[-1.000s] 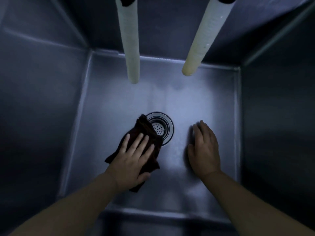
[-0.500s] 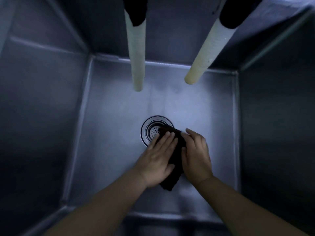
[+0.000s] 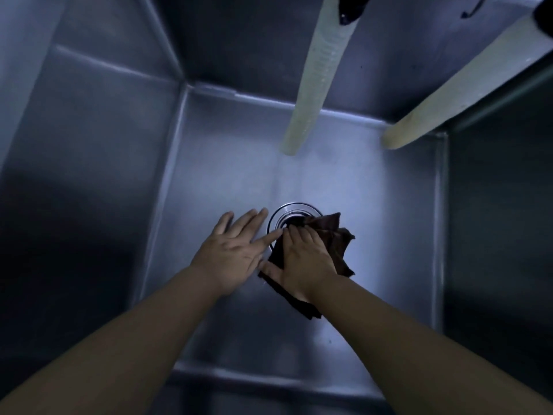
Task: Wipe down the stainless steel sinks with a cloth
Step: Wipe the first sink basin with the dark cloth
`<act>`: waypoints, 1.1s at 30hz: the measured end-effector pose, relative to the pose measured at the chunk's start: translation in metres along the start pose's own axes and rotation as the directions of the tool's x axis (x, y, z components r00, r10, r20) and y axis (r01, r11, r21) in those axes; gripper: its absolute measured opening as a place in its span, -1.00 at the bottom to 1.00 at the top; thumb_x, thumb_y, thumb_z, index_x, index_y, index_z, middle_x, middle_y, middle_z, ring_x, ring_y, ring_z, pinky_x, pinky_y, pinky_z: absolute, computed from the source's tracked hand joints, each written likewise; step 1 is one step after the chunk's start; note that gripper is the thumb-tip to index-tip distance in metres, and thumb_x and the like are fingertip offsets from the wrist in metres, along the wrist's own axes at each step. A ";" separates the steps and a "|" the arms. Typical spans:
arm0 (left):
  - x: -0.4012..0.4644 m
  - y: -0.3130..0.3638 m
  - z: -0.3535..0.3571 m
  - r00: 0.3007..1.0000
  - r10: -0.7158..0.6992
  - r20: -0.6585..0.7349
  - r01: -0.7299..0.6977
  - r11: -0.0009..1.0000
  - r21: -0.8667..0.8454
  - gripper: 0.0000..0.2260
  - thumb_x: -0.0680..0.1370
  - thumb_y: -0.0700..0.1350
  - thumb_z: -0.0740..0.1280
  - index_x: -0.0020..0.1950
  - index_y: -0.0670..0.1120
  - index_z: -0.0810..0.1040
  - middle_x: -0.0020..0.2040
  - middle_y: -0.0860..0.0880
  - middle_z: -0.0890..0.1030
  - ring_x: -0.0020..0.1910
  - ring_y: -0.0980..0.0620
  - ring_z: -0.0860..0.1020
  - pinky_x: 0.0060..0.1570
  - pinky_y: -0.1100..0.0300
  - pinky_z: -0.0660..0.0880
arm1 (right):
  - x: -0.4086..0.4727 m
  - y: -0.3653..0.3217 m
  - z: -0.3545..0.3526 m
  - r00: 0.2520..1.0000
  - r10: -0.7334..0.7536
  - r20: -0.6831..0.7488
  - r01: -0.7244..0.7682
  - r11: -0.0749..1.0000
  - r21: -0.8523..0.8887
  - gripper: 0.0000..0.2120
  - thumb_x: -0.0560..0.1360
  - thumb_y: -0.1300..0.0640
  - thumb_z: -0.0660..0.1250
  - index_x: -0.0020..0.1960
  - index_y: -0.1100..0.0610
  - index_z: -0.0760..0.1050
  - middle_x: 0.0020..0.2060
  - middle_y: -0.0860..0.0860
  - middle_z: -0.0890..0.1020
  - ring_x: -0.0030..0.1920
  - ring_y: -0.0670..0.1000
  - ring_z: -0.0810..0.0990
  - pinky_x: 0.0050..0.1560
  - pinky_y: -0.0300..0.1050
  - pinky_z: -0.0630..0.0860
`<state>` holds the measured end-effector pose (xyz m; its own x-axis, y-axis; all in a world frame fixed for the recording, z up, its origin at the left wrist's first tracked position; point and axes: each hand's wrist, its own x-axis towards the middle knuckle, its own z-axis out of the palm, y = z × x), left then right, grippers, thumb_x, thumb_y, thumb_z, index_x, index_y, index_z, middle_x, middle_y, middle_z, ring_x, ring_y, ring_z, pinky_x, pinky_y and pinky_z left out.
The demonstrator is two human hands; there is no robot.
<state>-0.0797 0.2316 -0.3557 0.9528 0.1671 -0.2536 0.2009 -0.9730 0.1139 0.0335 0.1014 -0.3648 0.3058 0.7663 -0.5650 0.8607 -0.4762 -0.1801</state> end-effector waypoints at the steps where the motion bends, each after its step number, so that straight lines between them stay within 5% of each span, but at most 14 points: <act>1: 0.002 0.000 -0.003 1.000 0.011 0.025 -0.011 1.000 0.020 -0.55 0.52 0.03 0.20 0.43 0.10 0.36 0.45 -0.15 0.34 0.39 -0.11 0.37 0.32 -0.13 0.29 | 0.000 0.003 0.000 1.000 -0.013 0.002 0.013 0.999 0.049 -0.19 0.51 -0.37 -0.11 0.53 0.20 0.02 0.51 0.15 0.13 0.51 0.11 0.02 0.48 -0.02 -0.21; 5: 0.011 0.000 -0.006 0.981 0.030 0.194 -0.050 0.994 0.096 -0.53 0.63 0.06 -0.01 0.54 0.15 -0.03 0.57 -0.13 -0.07 0.52 -0.10 -0.01 0.41 -0.11 -0.02 | 0.001 0.014 -0.005 0.993 -0.107 -0.047 0.114 0.978 0.176 -0.35 0.53 -0.26 0.11 0.45 0.15 0.23 0.39 0.08 0.36 0.43 0.08 0.20 0.47 -0.08 -0.10; 12: 0.020 0.013 -0.023 0.939 -0.038 0.343 -0.017 0.988 0.156 -0.55 0.65 0.02 0.00 0.53 0.12 -0.05 0.56 -0.13 -0.16 0.52 -0.12 -0.11 0.42 -0.10 -0.01 | -0.013 0.030 -0.013 0.961 -0.246 -0.122 0.253 0.966 0.044 -0.51 0.55 -0.14 0.19 0.30 0.20 0.35 -0.06 0.14 0.61 0.08 0.16 0.51 0.48 -0.10 0.01; 19: 0.021 0.016 -0.024 0.922 -0.079 0.379 0.018 0.987 0.163 -0.55 0.65 0.04 -0.01 0.52 0.16 -0.07 0.56 -0.10 -0.19 0.52 -0.09 -0.15 0.43 -0.09 -0.04 | -0.001 0.038 -0.018 0.931 -0.360 -0.065 0.344 0.922 -0.180 -0.30 0.53 -0.30 -0.01 0.40 0.24 0.26 0.30 0.13 0.47 0.40 0.06 0.29 0.52 -0.08 -0.18; 26: 0.022 0.017 -0.022 0.914 -0.092 0.395 0.026 0.985 0.169 -0.56 0.65 0.03 -0.02 0.52 0.15 -0.06 0.55 -0.11 -0.21 0.52 -0.10 -0.17 0.42 -0.09 -0.06 | -0.008 0.015 -0.009 0.974 -0.195 -0.115 0.142 0.921 -0.362 -0.21 0.53 -0.33 -0.15 0.43 0.29 0.24 0.23 0.17 0.52 0.38 0.13 0.33 0.48 0.03 -0.34; 31: 0.021 0.016 -0.018 0.914 -0.099 0.394 0.036 0.986 0.164 -0.55 0.66 0.04 -0.03 0.53 0.18 -0.10 0.55 -0.11 -0.23 0.52 -0.11 -0.19 0.43 -0.11 -0.10 | -0.018 0.013 0.004 0.933 -0.173 -0.314 0.133 0.980 -0.146 -0.43 0.52 -0.21 0.11 0.20 0.26 0.50 -0.05 0.12 0.62 0.07 0.16 0.56 0.48 0.08 0.10; 33: 0.022 0.016 -0.016 0.912 -0.101 0.398 0.045 0.988 0.148 -0.55 0.66 0.04 -0.03 0.52 0.18 -0.10 0.55 -0.10 -0.24 0.52 -0.11 -0.20 0.44 -0.11 -0.12 | -0.031 0.017 0.018 0.915 -0.148 -0.374 0.123 0.988 -0.090 -0.42 0.52 -0.20 0.11 0.20 0.26 0.50 0.07 0.16 0.60 0.19 0.20 0.52 0.48 0.12 0.12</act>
<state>-0.0519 0.2222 -0.3440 0.7579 0.1875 -0.6248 0.2079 -0.9773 -0.0411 0.0313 0.0620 -0.3646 0.3049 0.9334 -0.1891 0.9250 -0.3375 -0.1745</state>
